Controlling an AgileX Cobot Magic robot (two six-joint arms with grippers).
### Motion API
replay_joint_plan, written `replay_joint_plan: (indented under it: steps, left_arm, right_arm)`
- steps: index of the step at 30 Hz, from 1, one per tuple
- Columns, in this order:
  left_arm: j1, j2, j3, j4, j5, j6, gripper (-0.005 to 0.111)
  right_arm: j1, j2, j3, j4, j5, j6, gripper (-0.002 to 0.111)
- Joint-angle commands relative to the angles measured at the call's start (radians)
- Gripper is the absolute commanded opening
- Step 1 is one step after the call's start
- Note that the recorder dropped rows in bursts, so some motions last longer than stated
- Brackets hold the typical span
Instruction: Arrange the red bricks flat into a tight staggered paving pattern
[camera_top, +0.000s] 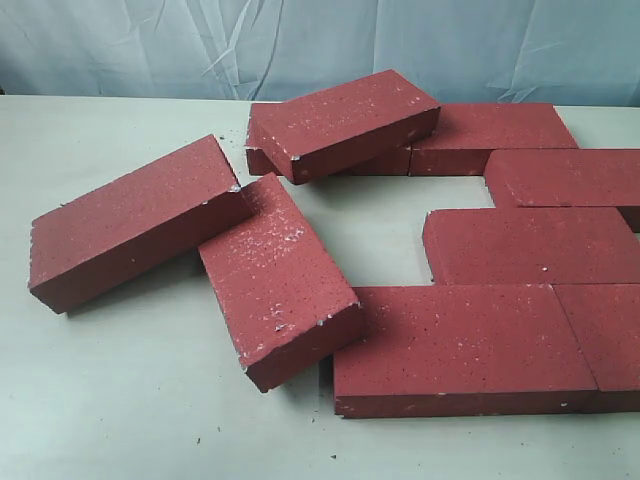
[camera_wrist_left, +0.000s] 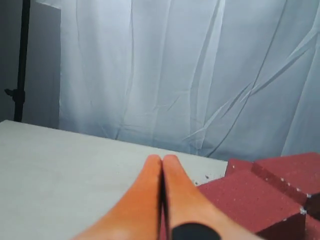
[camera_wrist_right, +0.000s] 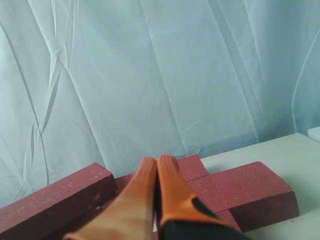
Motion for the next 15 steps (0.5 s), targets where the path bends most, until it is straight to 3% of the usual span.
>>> replay_joint_plan:
  steps: [1, 8, 15]
  left_arm:
    - [0.001, -0.005, 0.005, -0.046, -0.131, -0.009, 0.000]
    - [0.001, 0.012, 0.005, -0.046, -0.383, -0.101, 0.000]
    - [0.001, 0.212, -0.132, -0.005, -0.391, -0.101, 0.000]
  right_arm:
    - [-0.002, -0.006, -0.020, 0.021, -0.014, 0.004, -0.001]
    - [-0.002, 0.198, -0.125, 0.042, -0.188, 0.004, -0.001]
    - [-0.002, 0.484, -0.312, -0.017, -0.220, 0.011, -0.001]
